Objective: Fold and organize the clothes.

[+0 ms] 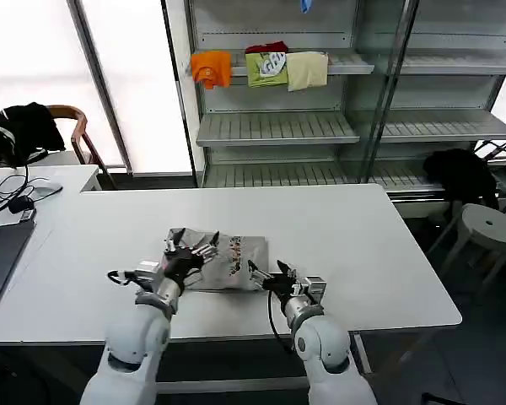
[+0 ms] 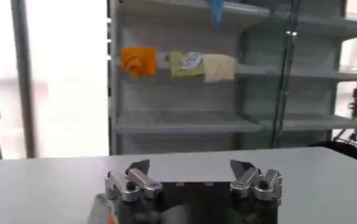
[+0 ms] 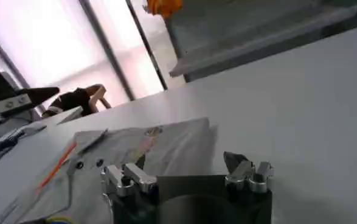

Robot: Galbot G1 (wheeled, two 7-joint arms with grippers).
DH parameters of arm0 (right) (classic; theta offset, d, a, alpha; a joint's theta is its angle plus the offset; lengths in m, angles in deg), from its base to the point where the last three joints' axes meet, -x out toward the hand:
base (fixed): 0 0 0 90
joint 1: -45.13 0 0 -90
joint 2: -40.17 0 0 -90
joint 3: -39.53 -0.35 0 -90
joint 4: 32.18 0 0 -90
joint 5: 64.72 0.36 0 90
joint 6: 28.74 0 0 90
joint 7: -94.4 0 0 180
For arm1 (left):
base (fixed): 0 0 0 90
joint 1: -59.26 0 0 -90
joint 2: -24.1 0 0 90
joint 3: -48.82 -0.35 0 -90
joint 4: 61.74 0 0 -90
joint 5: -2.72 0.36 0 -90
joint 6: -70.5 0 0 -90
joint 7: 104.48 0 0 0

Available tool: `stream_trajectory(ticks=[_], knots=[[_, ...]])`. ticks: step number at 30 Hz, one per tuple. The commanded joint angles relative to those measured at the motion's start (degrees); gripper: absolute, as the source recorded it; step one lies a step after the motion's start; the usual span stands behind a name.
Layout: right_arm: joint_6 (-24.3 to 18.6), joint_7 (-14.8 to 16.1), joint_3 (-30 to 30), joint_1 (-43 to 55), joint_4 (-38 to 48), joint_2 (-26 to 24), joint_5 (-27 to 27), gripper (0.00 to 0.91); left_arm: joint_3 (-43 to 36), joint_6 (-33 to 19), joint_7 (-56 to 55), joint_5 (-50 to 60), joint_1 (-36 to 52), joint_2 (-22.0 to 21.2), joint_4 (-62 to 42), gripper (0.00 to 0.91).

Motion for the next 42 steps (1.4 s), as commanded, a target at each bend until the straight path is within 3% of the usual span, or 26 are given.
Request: stream_trajectory(ticks=[1, 14, 18, 41, 42], knots=[[2.0, -1.5, 2.7, 1.2, 3.8, 0.9, 5.6, 0.010, 11.6, 0.4, 0.5, -7.3, -2.3, 4.1, 0.8, 0.907], [1.9, -4.9, -0.1, 0.4, -0.4, 0.4, 8.5, 0.000, 14.0, 0.3, 0.4, -8.7, -2.7, 3.8, -0.6, 0.907], [1.9, -6.9, -0.9, 0.9, -2.2, -1.7, 11.7, 0.000, 14.2, 0.3, 0.4, -8.6, -2.9, 3.6, -0.8, 0.907], [1.9, -7.2, -7.5, -0.6, -6.6, -8.8, 12.7, 0.000, 14.5, 0.5, 0.6, -8.7, -4.9, 2.9, 0.9, 0.907], [1.9, -6.8, -7.6, -0.8, -6.8, -8.9, 12.1, 0.151, 14.5, 0.5, 0.7, -8.7, -5.0, 2.9, 1.0, 0.907]])
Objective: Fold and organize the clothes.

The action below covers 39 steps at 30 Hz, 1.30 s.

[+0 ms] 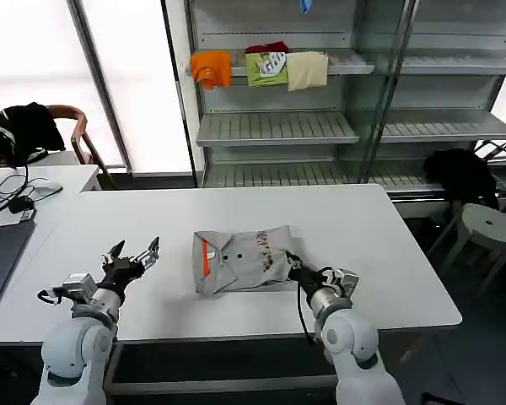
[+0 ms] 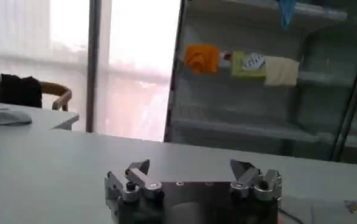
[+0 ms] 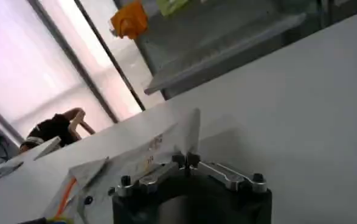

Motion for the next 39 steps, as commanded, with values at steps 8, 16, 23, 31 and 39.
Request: stream_trajectory(ticks=[8, 16, 23, 31, 39], knots=[[-0.7, 7.4, -2.3, -3.6, -4.7, -3.4, -13.5, 0.907, 0.4, 0.1, 0.4, -1.1, -1.4, -0.1, 2.2, 0.907], [-4.4, 12.4, -6.2, -7.9, -11.5, -3.8, -26.9, 0.907, 1.2, -0.1, 0.7, -1.5, -2.9, 0.0, 3.5, 0.907], [-4.2, 8.0, -11.2, -10.2, -13.4, -8.2, -29.5, 0.907, 2.9, -2.0, 1.6, -2.9, -3.9, 0.9, 3.7, 0.907], [-4.5, 7.7, -14.4, -11.5, -14.1, -10.2, -32.3, 0.907, 3.7, -5.3, 2.9, -4.8, -4.3, 1.9, 3.5, 0.907], [-5.3, 8.1, -14.3, -11.3, -13.4, -10.6, -36.5, 0.907, 3.4, -4.5, 2.4, -7.1, -4.2, 1.8, 3.7, 0.907]])
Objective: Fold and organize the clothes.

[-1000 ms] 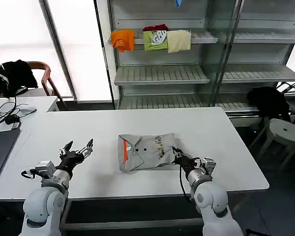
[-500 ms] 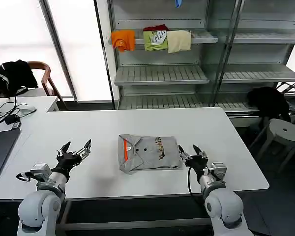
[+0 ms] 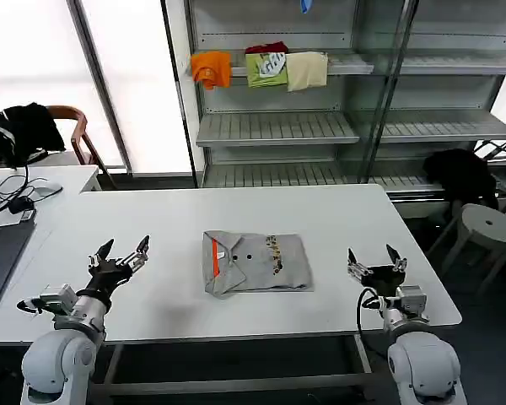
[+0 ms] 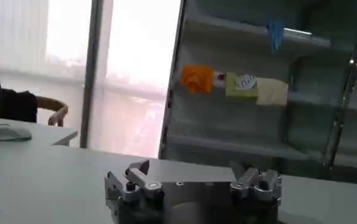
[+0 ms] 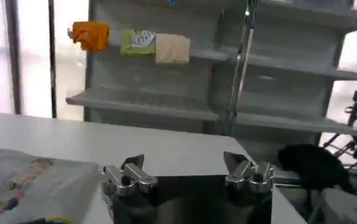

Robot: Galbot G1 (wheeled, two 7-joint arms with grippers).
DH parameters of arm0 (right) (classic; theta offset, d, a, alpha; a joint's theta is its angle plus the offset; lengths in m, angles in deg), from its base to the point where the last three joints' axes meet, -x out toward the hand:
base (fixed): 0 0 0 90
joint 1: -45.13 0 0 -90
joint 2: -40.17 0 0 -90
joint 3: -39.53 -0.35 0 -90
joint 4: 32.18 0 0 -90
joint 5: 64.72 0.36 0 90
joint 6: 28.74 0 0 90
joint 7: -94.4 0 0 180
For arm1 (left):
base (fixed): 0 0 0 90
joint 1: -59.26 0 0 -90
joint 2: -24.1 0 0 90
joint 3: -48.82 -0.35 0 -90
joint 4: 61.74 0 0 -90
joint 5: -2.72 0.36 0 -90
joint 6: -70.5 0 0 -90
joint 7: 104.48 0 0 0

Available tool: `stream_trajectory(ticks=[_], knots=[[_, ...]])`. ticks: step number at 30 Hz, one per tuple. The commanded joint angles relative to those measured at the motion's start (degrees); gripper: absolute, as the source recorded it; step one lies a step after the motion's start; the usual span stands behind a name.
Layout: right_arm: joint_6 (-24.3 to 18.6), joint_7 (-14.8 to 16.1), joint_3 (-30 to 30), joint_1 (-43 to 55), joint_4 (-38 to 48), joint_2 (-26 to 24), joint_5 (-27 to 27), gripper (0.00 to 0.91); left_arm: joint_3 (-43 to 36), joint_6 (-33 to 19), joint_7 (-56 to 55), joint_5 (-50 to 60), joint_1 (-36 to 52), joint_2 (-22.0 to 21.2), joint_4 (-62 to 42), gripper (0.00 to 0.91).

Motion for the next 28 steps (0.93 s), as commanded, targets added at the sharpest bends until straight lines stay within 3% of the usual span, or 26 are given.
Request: stream_trajectory(ticks=[1, 10, 28], knots=[[-1.9, -0.4, -2.1, -1.1, -0.1, -1.6, -6.9, 0.907, 0.3, -0.3, -0.1, -2.9, -0.2, 0.4, 0.1, 0.907], [-3.2, 2.5, -2.3, -0.5, 1.5, -1.4, -6.4, 0.907, 0.9, -0.5, 0.0, -3.5, -0.6, 0.9, -0.2, 0.907], [-5.7, 2.8, -1.7, 1.1, 2.6, -1.4, -4.3, 0.907, 0.1, -2.2, 0.3, -2.2, -0.5, 0.4, -1.7, 0.907]])
